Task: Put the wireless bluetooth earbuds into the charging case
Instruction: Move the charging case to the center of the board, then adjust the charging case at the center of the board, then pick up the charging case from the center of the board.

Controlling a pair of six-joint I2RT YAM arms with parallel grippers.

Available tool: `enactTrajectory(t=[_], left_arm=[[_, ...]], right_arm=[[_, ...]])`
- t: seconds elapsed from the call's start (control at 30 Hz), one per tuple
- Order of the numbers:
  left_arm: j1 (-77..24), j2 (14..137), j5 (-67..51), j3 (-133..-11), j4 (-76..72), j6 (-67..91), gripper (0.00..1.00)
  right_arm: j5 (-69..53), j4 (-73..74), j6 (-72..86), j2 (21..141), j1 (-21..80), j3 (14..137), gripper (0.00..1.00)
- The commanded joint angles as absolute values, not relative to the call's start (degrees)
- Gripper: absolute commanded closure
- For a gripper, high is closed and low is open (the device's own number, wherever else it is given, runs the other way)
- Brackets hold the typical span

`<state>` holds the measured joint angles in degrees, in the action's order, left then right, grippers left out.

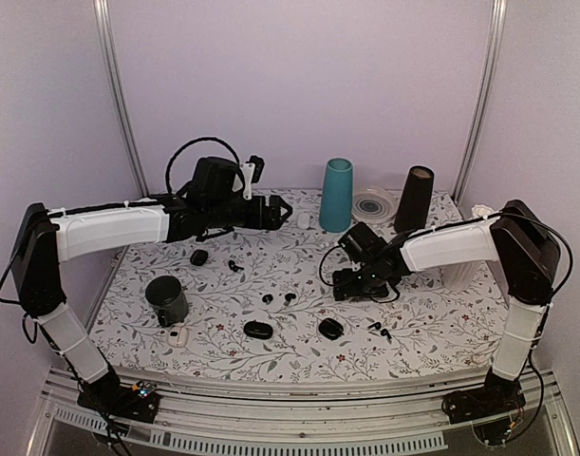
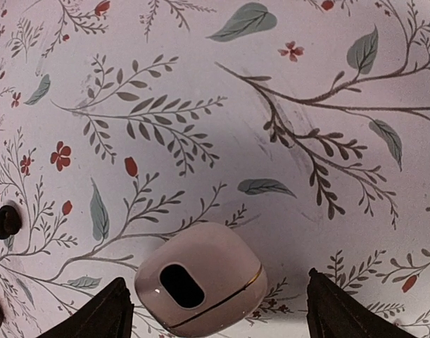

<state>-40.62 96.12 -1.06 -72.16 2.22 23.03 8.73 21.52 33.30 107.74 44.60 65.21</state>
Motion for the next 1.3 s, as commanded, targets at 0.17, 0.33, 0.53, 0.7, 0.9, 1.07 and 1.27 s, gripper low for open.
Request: enactTrajectory(t=[0.17,0.33,0.53,0.7,0.9,1.07,1.27], left_arm=[[-40.6,94.8,-1.4,-70.9,0.8,22.1,0.04],[-39.6,93.7,-1.1,-69.8,0.6,21.7,0.04],[-38.9,92.4,-1.3,-68.6,0.6,21.6,0.04],[-38.6,91.8,-1.2,-68.1,0.6,21.7,0.04],[-38.6,91.8,-1.5,-68.0,0.5,21.7,0.04],[-38.5,92.3,-1.9,-68.4,0.6,22.0,0.04],[-38.4,93.5,-2.7,-69.2,0.8,23.6,0.04]], right_arm=[[1.0,20.0,43.7,105.2,44.9,64.2,0.18],[-1.5,18.7,44.8,107.9,44.8,66.3,0.24],[0.5,21.3,42.1,113.1,44.4,73.2,0.30],[3.1,23.8,39.7,115.8,44.6,76.6,0.31],[7.5,27.7,38.0,116.7,46.4,78.3,0.31],[12.7,31.8,36.9,118.0,48.7,80.1,0.31],[15.6,34.7,35.7,120.9,49.9,83.1,0.35]])
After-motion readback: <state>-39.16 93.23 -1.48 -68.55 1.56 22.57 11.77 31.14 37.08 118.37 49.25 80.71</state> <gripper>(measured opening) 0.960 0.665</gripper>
